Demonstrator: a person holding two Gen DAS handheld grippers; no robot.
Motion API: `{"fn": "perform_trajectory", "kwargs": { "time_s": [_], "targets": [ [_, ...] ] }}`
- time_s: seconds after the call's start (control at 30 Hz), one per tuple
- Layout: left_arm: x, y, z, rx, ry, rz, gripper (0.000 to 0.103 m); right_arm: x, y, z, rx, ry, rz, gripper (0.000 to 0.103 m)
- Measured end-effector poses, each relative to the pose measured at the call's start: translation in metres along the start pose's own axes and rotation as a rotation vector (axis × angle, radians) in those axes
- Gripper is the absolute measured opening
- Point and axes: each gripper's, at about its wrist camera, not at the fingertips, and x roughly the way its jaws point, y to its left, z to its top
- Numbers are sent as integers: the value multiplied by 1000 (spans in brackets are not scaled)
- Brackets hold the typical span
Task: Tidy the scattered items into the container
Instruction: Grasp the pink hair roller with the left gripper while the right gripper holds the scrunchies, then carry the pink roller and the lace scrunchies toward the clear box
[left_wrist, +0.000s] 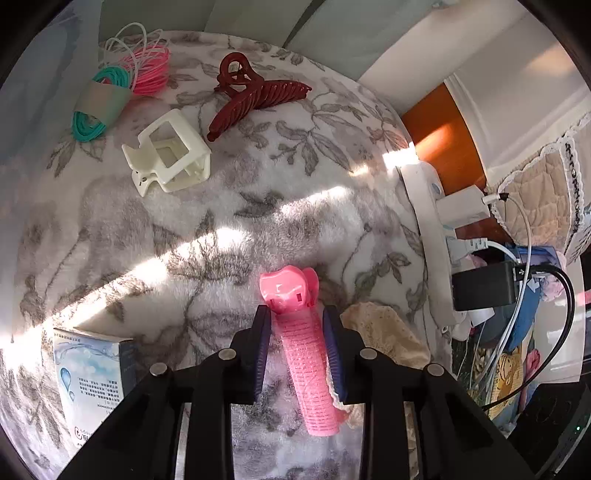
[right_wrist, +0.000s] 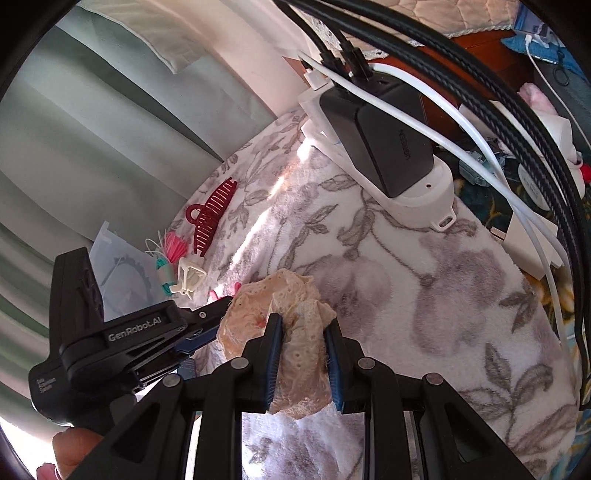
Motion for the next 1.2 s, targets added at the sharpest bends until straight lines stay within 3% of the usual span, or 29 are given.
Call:
{"fn": "perform_trajectory", "kwargs": {
  "time_s": [0.5, 0.6, 1.2],
  "targets": [
    [-9, 2, -6, -8, -31, 7, 26, -24, -9, 3, 31, -81, -40, 23],
    [-15, 2, -8, -6, -39, -6, 22, -26, -7, 3, 20, -84, -37, 23],
    [-76, -4, -26, 16, -126, -124, 20, -61, 22, -3, -42, -147, -23, 23]
  ]
}}
